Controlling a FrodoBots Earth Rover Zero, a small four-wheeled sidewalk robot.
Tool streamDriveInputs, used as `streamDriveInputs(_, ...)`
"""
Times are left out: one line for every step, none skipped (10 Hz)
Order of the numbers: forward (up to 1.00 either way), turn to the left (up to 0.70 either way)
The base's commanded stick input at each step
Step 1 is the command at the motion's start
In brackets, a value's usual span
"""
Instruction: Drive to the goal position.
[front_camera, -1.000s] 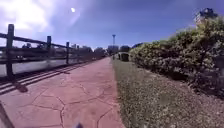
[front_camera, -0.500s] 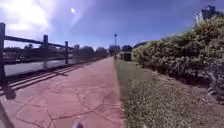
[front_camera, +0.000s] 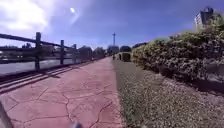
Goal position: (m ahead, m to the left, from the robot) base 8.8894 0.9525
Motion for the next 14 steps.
streamDriveInputs(0.7, 0.35)
streamDriveInputs(0.7, 0.35)
streamDriveInputs(0.7, 0.35)
streamDriveInputs(0.7, 0.35)
streamDriveInputs(0.7, 0.35)
streamDriveInputs(0.7, 0.35)
streamDriveInputs(0.7, 0.35)
streamDriveInputs(0.7, 0.35)
streamDriveInputs(0.7, 0.35)
streamDriveInputs(0.7, 0.35)
streamDriveInputs(0.7, 0.31)
streamDriveInputs(0.7, 0.0)
streamDriveInputs(0.7, 0.0)
streamDriveInputs(0.7, 0.0)
